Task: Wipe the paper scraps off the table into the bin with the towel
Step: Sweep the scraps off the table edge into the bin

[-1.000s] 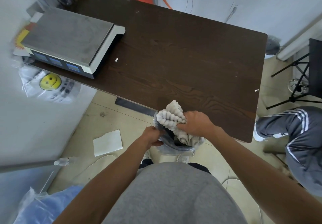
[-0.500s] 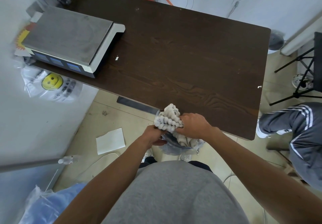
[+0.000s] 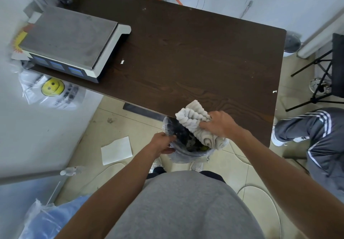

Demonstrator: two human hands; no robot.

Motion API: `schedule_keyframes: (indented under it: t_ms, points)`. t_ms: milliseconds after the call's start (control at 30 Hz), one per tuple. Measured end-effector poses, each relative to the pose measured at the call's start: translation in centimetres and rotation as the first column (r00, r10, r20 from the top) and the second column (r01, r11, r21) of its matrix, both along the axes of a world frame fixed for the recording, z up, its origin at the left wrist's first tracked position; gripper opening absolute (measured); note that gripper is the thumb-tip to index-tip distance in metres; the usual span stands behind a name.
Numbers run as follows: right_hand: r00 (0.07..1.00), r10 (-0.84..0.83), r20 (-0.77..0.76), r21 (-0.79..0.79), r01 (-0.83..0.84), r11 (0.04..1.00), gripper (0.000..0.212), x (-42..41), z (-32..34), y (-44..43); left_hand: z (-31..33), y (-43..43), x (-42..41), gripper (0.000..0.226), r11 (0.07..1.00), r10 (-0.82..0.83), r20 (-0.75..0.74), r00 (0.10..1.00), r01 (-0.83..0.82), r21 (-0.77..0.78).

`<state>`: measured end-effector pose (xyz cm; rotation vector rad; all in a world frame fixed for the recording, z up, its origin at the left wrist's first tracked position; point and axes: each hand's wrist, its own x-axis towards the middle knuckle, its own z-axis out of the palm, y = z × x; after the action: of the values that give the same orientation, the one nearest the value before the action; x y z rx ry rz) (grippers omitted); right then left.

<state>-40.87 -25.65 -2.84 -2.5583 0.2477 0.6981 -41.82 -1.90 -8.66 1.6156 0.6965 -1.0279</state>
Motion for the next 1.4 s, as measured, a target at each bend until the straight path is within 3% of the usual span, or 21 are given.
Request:
schedule_keyframes:
  t_ms: [200, 300, 433, 633, 933, 1067, 1133, 1233, 1400]
  points:
    - [0.997, -0.064, 0.031, 0.05, 0.063, 0.997, 0.041, 0.3, 0.3, -1.0, 0.0, 0.1, -0.1, 0.031, 1.0, -0.01, -0.004, 1.0, 0.01, 0.023]
    - [0.993, -0.108, -0.039, 0.06, 0.11, 0.992, 0.04, 0.8, 0.8, -1.8, -0.2, 0.1, 0.0, 0.03, 1.0, -0.008, -0.004, 1.0, 0.008, 0.026]
    - [0.939, -0.305, -0.16, 0.264, 0.338, 0.903, 0.03, 1.0, 1.5, -3.6, -0.1, 0.0, 0.0, 0.027, 1.0, 0.003, -0.003, 1.0, -0.003, 0.028]
    - [0.928, -0.329, -0.174, 0.288, 0.368, 0.884, 0.027, 0.6, 1.4, -4.9, -0.8, -0.1, 0.0, 0.011, 0.989, -0.016, 0.049, 0.999, 0.008, 0.147]
    - [0.959, -0.281, 0.041, 0.183, 0.27, 0.945, 0.035, 0.4, 1.3, -5.5, -1.3, -0.6, -0.2, 0.009, 0.978, -0.012, 0.07, 0.998, -0.003, 0.206]
    - [0.949, -0.225, 0.221, 0.02, 0.226, 0.974, 0.025, 0.4, 1.1, -6.9, -1.1, -0.7, -0.2, 0.012, 0.98, -0.011, 0.065, 0.998, -0.003, 0.201]
    - [0.94, -0.154, 0.304, -0.12, 0.199, 0.973, 0.024, 0.3, 0.7, -8.0, -1.0, -0.8, -0.3, 0.014, 0.981, -0.012, 0.063, 0.998, 0.0, 0.194]
    - [0.953, -0.009, 0.304, -0.313, 0.109, 0.944, 0.04, -0.7, -0.5, -8.7, -1.0, -1.0, -0.5, 0.021, 0.981, -0.025, 0.059, 0.998, 0.013, 0.192]
    - [0.924, 0.165, 0.346, -0.276, -0.068, 0.959, 0.033, -3.6, -2.0, -6.0, -1.4, -1.5, -0.6, 0.02, 0.981, -0.04, 0.057, 0.998, 0.028, 0.19]
